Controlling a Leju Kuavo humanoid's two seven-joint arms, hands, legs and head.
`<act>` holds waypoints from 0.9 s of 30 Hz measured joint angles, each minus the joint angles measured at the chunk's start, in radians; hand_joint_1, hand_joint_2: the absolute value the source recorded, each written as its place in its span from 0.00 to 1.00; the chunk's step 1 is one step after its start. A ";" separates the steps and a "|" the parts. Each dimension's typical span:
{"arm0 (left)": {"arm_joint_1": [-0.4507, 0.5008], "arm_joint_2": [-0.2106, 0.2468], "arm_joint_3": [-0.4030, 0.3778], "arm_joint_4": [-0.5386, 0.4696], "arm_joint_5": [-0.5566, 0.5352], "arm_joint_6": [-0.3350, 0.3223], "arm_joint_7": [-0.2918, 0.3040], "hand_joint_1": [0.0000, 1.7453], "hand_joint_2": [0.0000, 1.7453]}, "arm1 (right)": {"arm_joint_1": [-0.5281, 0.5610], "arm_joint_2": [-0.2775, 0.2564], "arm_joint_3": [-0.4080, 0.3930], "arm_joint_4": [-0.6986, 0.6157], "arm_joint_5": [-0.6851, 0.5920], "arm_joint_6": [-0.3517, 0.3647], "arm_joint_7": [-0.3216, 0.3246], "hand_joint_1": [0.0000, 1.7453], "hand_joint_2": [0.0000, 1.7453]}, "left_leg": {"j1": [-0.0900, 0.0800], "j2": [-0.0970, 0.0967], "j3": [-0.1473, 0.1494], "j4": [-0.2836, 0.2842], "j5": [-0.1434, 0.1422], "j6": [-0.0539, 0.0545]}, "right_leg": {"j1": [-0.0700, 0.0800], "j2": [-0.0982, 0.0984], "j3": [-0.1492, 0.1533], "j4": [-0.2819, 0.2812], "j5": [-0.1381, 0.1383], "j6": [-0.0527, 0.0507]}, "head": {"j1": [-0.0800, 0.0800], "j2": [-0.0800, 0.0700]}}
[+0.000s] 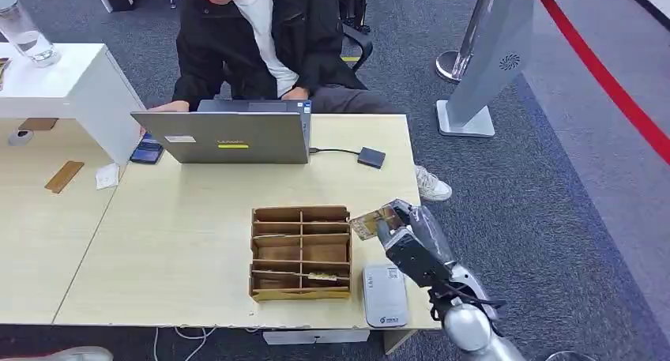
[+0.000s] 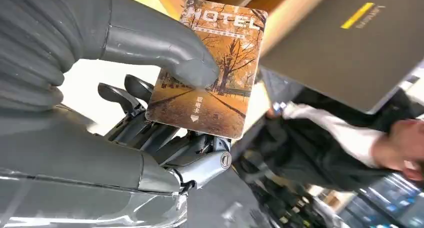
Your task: Pass the card to the sensor for recognition and then transmit it.
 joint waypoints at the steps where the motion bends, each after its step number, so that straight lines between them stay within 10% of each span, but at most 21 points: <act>1: 0.000 0.000 0.000 0.000 0.002 0.002 -0.001 0.00 0.00 | 0.007 0.000 -0.006 0.002 -0.008 0.006 0.002 1.00 1.00 | 0.000 0.000 0.000 0.000 0.000 0.000 | 0.000 0.000 0.000 0.000 0.000 0.000 | 0.000 0.000; 27: 0.001 0.000 0.000 0.000 0.018 0.007 -0.011 0.00 0.00 | 0.095 0.004 -0.054 0.108 -0.053 0.062 0.032 1.00 1.00 | 0.000 0.000 0.000 0.000 0.000 0.000 | 0.000 0.000 0.000 0.000 0.000 0.000 | 0.000 0.000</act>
